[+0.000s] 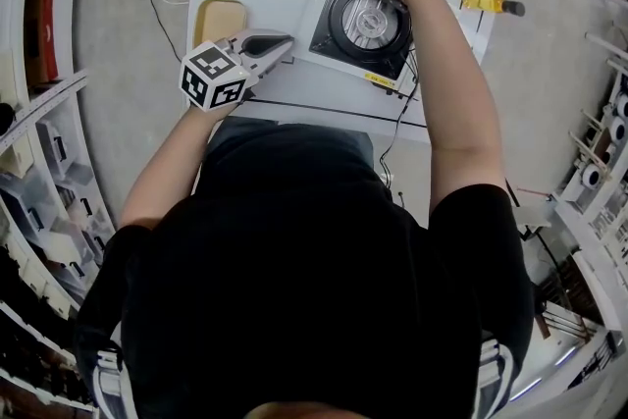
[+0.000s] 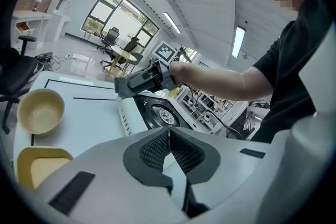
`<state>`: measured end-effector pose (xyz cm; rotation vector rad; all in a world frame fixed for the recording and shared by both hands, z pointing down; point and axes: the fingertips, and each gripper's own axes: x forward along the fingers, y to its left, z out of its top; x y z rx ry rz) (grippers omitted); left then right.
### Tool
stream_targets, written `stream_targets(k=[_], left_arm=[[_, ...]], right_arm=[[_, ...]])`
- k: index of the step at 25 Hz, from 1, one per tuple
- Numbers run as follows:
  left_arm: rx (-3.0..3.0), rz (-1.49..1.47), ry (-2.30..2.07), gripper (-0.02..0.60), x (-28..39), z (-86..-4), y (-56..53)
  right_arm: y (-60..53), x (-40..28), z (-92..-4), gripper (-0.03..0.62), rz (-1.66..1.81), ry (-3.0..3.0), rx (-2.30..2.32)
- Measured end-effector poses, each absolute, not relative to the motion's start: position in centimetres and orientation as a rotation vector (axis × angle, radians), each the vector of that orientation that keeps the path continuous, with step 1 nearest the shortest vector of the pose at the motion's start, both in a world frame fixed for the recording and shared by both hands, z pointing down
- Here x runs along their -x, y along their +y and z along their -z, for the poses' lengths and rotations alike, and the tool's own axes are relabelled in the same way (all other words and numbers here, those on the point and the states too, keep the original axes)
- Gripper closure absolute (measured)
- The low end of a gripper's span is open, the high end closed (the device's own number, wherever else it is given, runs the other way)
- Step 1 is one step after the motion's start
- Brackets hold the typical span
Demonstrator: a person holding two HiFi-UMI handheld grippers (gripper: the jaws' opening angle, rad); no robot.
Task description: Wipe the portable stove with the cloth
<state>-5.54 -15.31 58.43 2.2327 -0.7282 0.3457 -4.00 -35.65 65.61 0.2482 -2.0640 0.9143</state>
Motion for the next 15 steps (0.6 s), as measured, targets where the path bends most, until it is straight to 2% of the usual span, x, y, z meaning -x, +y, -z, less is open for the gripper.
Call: stream_targets(k=[15], left_arm=[[-2.251,-0.43,-0.589,0.557,1.1,-60.5,-16.2]], right_arm=[[-38.8,-3.9,-66.2,0.48,-1.087,-2.064,-0.504]])
